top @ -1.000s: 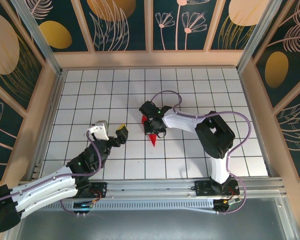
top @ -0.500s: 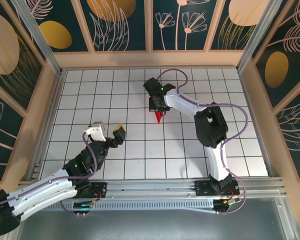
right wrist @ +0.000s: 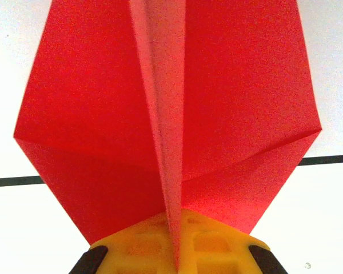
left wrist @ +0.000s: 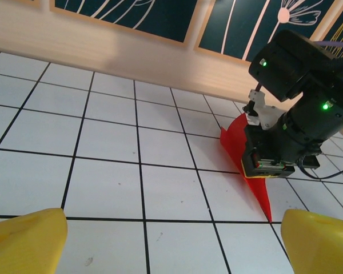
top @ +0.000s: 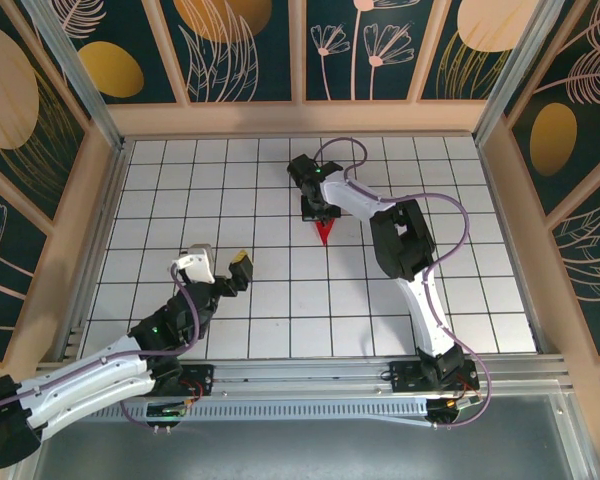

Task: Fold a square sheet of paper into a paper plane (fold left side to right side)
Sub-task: Place the paper plane at the center of the table.

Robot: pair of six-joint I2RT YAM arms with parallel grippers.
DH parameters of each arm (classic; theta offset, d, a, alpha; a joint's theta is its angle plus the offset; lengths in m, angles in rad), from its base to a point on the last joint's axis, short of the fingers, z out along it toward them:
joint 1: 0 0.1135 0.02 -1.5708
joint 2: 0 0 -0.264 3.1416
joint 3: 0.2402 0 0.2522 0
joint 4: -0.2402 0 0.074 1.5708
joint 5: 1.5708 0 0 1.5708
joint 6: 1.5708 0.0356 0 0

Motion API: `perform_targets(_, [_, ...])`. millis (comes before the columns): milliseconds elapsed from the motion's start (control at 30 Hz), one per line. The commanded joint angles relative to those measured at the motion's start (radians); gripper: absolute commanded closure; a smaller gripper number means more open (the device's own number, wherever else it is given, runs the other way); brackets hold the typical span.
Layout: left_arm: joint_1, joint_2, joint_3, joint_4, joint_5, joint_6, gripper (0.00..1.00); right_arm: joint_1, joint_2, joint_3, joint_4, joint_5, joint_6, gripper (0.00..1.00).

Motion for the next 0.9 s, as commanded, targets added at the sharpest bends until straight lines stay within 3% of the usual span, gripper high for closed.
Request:
perform_targets(0, [0.003, 0.015, 0.024, 0.008, 0.000, 0.016, 0.04, -0.008, 0.017, 0.010, -0.010, -0.003, -0.010, 1.00])
perform_targets(433, [0.003, 0.042, 0.034, 0.021, -0.001, 0.013, 0.04, -0.020, 0.022, -0.061, 0.051, -0.037, -0.005, 0.99])
perform_targets(867, [0.003, 0.017, 0.036, -0.001, -0.025, 0.017, 0.04, -0.021, 0.014, -0.109, 0.085, -0.076, -0.004, 0.70])
